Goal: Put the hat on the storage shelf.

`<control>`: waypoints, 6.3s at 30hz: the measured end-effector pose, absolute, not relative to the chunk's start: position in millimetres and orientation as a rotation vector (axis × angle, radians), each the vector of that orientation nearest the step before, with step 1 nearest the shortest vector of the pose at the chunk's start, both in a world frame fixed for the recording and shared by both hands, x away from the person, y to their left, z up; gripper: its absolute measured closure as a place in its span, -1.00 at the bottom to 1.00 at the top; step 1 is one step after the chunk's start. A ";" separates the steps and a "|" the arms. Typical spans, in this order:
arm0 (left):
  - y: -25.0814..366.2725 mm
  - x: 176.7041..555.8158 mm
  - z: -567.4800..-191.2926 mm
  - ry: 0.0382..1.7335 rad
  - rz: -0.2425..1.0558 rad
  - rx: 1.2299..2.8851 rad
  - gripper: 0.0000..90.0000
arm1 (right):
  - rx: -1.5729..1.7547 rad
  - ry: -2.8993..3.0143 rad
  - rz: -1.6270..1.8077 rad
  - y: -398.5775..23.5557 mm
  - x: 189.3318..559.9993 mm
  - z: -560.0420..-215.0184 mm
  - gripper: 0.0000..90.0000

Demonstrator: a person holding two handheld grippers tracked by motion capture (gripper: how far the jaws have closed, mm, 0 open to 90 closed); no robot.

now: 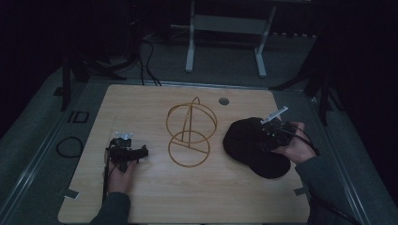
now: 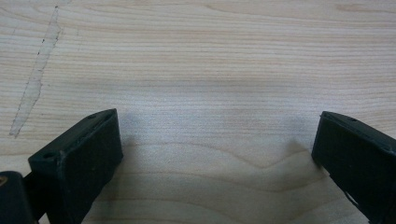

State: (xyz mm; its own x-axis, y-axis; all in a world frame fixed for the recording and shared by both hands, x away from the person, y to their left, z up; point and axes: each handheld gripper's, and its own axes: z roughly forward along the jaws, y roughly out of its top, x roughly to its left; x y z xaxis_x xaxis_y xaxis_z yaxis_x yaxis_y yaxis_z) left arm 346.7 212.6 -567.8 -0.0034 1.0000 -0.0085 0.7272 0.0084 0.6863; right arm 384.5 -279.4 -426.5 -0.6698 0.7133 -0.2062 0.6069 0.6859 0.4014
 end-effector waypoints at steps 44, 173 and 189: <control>212.5 346.7 -567.8 1.783 0.700 1.770 -0.97 | 1.209 2.832 0.173 -291.4 424.2 -459.2 0.90; 212.8 346.7 -567.7 1.781 0.700 1.776 -0.97 | 0.979 2.460 1.022 -271.5 404.5 -253.3 0.92; 212.8 346.7 -567.7 1.780 0.700 1.777 -0.97 | 0.964 2.427 1.123 -265.1 403.8 -248.7 0.92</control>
